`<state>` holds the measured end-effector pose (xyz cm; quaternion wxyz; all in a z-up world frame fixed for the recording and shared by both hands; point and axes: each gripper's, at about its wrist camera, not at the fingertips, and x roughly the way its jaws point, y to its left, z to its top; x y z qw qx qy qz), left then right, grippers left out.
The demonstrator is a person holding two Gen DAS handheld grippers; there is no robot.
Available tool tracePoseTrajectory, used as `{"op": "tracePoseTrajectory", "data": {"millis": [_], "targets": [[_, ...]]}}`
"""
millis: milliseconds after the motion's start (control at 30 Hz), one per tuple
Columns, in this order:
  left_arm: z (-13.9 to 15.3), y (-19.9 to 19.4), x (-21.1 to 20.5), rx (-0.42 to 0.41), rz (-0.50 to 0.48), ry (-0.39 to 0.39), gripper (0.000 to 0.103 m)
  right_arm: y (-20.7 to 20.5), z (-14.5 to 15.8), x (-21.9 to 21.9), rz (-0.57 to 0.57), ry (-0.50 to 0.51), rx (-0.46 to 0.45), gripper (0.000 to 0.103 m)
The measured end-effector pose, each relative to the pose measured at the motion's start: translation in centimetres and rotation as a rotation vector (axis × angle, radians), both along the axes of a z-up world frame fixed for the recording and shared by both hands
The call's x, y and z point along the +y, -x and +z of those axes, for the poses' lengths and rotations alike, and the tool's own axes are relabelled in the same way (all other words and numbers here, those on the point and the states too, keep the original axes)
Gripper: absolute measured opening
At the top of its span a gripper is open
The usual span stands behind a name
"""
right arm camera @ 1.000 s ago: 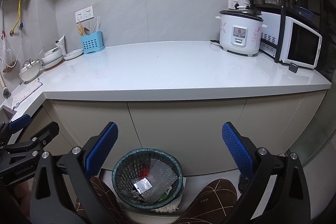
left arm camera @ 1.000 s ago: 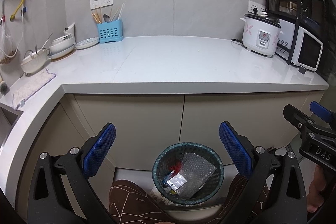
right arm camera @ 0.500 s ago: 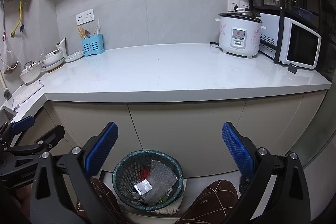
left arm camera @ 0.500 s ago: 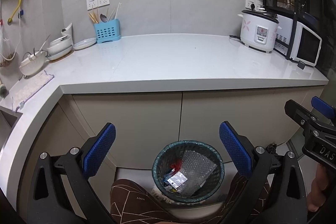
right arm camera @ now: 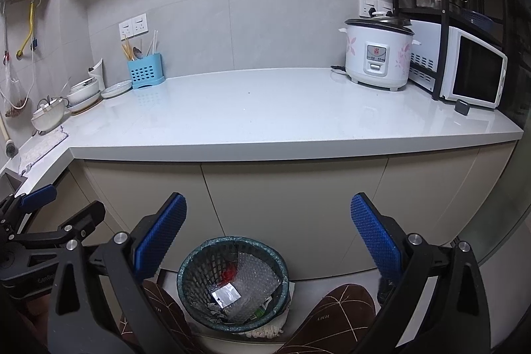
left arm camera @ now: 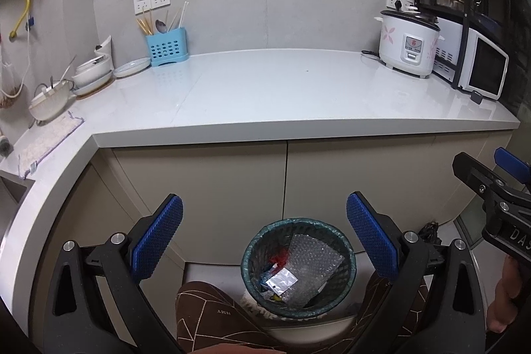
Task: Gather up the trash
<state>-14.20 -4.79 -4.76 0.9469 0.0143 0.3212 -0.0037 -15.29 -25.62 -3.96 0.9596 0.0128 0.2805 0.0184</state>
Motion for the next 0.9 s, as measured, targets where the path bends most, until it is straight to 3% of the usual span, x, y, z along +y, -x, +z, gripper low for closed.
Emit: {"op": "tracePoseTrajectory", "data": {"millis": [900], "targets": [[-0.38,-0.05,0.31,0.01,0.0,0.031,0.097,-0.14,-0.25,-0.02,-0.001,0.004,0.007,0.095]]}}
